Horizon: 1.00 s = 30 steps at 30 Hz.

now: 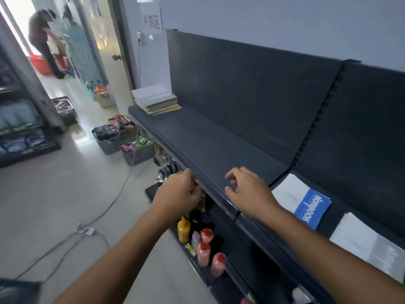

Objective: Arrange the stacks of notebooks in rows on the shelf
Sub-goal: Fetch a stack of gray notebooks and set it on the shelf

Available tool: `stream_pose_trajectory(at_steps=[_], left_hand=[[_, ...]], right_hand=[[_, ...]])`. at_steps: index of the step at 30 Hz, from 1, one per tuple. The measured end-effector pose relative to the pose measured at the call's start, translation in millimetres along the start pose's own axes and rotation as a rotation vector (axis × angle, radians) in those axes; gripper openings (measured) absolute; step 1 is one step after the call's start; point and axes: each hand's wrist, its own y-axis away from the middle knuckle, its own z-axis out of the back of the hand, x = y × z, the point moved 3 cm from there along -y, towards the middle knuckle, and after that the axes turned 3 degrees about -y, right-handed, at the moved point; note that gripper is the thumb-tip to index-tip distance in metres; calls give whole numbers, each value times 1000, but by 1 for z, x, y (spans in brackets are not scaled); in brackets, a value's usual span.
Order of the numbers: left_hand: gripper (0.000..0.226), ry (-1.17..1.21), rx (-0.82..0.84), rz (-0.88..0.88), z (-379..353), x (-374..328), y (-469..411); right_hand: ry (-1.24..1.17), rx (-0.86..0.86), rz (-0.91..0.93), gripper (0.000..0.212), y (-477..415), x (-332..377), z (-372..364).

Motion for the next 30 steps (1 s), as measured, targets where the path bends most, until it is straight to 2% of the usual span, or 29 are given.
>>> stream_pose_trajectory(at_steps=[8, 16, 21, 26, 30], left_hand=[[27, -4, -32, 147, 32, 116, -57], [29, -37, -44, 203, 60, 229, -168], [28, -17, -47, 253, 73, 301, -215], [30, 3, -24, 260, 82, 369, -268], [29, 7, 0, 179, 91, 419, -320]], right_hand=[[-14, 119, 135, 19, -122, 80, -66], [-38, 180, 180, 23, -270, 143, -122], [-19, 209, 184, 18, -341, 183, -159], [-9, 172, 159, 22, -410, 222, -189], [11, 135, 115, 24, -463, 250, -209]])
